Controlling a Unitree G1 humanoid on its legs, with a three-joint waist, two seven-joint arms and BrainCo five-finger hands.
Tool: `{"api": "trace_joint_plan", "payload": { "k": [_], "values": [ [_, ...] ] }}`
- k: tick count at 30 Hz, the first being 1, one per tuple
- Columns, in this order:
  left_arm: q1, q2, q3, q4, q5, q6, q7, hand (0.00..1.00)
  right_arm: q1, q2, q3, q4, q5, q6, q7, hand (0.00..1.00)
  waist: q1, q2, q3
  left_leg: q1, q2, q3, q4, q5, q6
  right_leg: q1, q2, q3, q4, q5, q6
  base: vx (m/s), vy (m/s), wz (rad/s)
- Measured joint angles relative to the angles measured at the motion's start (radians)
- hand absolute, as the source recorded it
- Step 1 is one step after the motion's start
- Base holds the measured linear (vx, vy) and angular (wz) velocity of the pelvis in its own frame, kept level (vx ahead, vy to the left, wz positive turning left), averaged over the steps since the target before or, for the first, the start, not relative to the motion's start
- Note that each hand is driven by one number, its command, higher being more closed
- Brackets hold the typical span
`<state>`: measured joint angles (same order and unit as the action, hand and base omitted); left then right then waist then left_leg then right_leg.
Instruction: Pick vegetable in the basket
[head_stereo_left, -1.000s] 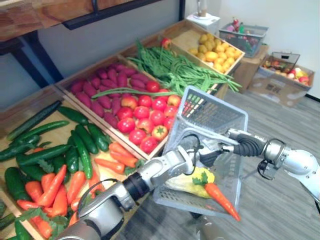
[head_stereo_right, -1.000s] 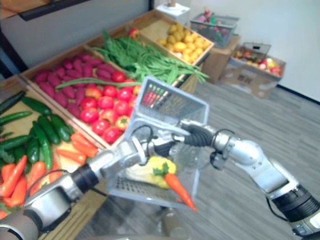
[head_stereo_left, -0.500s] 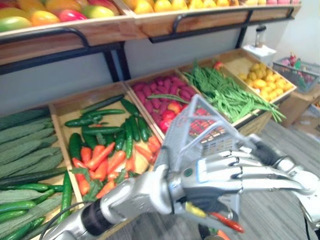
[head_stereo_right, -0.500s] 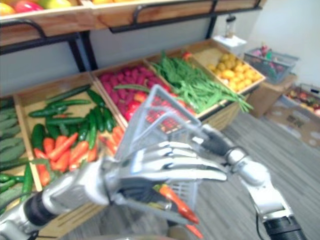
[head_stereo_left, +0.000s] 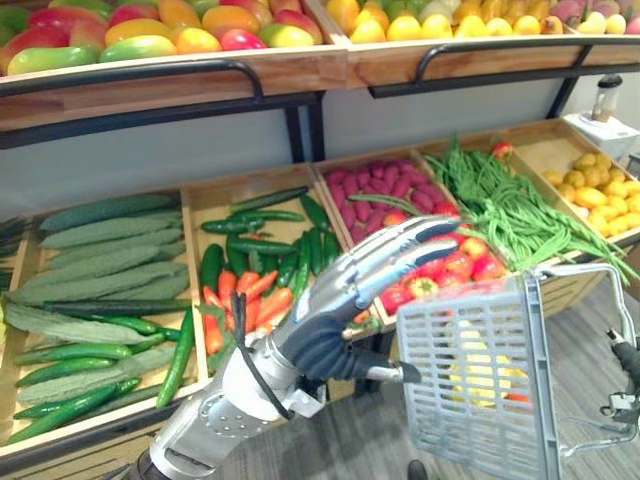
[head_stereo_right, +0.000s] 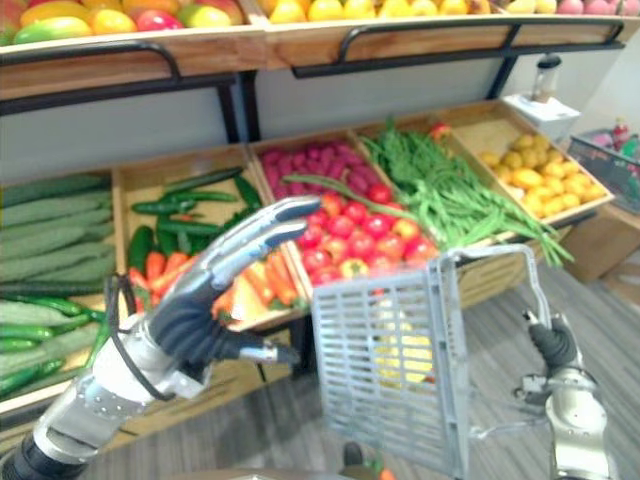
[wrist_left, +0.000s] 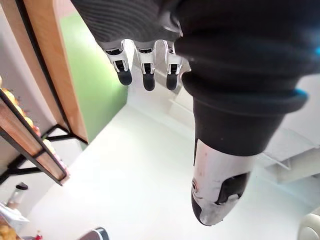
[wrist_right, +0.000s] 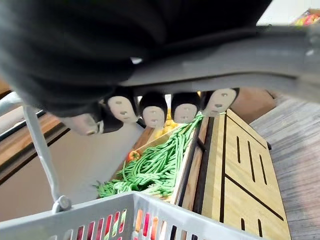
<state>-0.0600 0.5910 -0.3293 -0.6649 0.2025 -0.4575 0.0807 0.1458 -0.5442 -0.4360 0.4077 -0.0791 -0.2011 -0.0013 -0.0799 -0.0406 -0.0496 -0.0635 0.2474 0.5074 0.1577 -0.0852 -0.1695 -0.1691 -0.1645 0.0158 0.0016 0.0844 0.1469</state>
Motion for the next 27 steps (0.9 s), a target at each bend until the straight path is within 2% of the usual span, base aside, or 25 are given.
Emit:
{"api": "trace_joint_plan", "payload": {
  "k": [5, 12, 17, 22, 25, 27],
  "values": [
    [0.064, -0.027, 0.138, -0.028, 0.011, 0.020, 0.025, 0.00, 0.015, 0.016, -0.049, 0.002, -0.005, 0.002, -0.004, 1.00, -0.001, -0.002, -0.001, 0.020, -0.025, -0.032, -0.092, 0.062, 0.008, 0.008, -0.004, -0.036, -0.003, -0.002, -0.002, 0.01, -0.018, 0.21],
    [0.107, -0.080, 0.297, -0.080, 0.017, 0.025, 0.040, 0.00, 0.038, 0.044, -0.103, 0.000, -0.022, 0.015, 0.000, 1.00, 0.001, -0.009, -0.011, 0.054, -0.049, -0.059, -0.187, 0.109, 0.007, 0.031, -0.008, -0.065, -0.019, -0.002, -0.001, 0.00, 0.002, 0.13],
    [0.108, -0.088, 0.340, -0.088, 0.018, 0.032, 0.056, 0.00, 0.059, 0.053, -0.105, -0.071, -0.040, 0.019, 0.013, 1.00, 0.001, -0.009, -0.014, 0.071, -0.060, -0.059, -0.211, 0.113, 0.011, 0.034, -0.011, -0.061, -0.021, -0.002, -0.001, 0.00, 0.004, -0.03],
    [0.142, -0.115, 0.339, -0.087, 0.040, 0.032, 0.039, 0.00, 0.073, 0.047, -0.103, -0.215, -0.064, 0.022, 0.046, 1.00, 0.000, -0.013, -0.012, 0.092, -0.066, -0.043, -0.225, 0.115, 0.007, 0.031, -0.006, -0.031, -0.024, 0.004, 0.007, 0.01, 0.002, -0.16],
    [0.142, -0.117, 0.331, -0.085, 0.058, 0.032, 0.021, 0.00, 0.069, -0.015, -0.095, -0.279, -0.078, 0.022, 0.055, 1.00, 0.001, -0.021, -0.009, 0.105, -0.073, -0.021, -0.226, 0.113, 0.008, 0.029, -0.007, -0.003, -0.027, 0.009, 0.012, 0.03, 0.004, -0.22],
    [0.143, -0.117, 0.322, -0.085, 0.061, 0.032, 0.019, 0.00, 0.040, -0.097, -0.092, -0.298, -0.078, 0.021, 0.055, 1.00, 0.000, -0.021, -0.010, 0.117, -0.078, -0.003, -0.226, 0.107, 0.009, 0.027, -0.007, 0.019, -0.028, 0.016, 0.016, 0.02, 0.003, -0.26]
  ]
}}
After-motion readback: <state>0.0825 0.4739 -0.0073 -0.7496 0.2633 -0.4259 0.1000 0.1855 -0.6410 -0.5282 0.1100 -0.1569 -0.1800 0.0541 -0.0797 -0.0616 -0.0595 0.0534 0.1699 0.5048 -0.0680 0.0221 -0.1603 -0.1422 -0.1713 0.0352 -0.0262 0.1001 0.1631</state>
